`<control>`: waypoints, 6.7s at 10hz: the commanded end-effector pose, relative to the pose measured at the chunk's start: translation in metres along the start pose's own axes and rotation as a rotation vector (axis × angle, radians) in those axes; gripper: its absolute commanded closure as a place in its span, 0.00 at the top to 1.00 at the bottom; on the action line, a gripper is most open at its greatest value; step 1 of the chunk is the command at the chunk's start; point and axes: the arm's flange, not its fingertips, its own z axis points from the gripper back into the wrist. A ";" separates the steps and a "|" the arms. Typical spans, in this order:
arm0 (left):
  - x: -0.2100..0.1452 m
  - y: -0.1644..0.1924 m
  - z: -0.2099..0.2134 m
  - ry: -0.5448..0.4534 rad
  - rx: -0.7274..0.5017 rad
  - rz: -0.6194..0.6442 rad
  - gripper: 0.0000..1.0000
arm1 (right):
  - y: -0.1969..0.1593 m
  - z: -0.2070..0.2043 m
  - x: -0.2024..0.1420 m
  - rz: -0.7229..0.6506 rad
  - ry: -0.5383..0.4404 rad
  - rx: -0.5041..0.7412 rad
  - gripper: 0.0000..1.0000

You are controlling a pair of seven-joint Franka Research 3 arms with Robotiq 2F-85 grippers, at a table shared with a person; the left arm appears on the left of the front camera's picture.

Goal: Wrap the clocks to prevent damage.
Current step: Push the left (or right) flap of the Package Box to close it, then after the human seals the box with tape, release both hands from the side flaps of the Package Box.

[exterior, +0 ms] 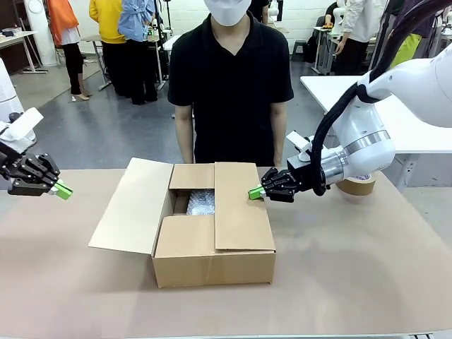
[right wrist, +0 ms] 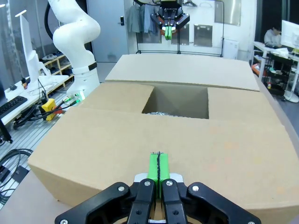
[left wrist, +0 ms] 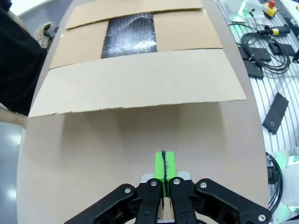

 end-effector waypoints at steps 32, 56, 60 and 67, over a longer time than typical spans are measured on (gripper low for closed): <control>-0.014 0.031 -0.172 -0.741 0.092 -0.092 0.00 | 0.000 -0.002 -0.002 -0.001 0.006 0.001 0.01; 0.018 0.041 -0.232 -0.659 0.012 -0.057 0.00 | 0.000 -0.002 -0.002 -0.001 0.006 0.001 0.01; 0.018 0.041 -0.232 -0.659 0.012 -0.057 0.00 | 0.000 -0.002 -0.002 -0.001 0.006 0.001 0.01; 0.018 0.041 -0.232 -0.659 0.012 -0.057 0.00 | 0.000 -0.002 -0.002 -0.001 0.006 0.001 0.01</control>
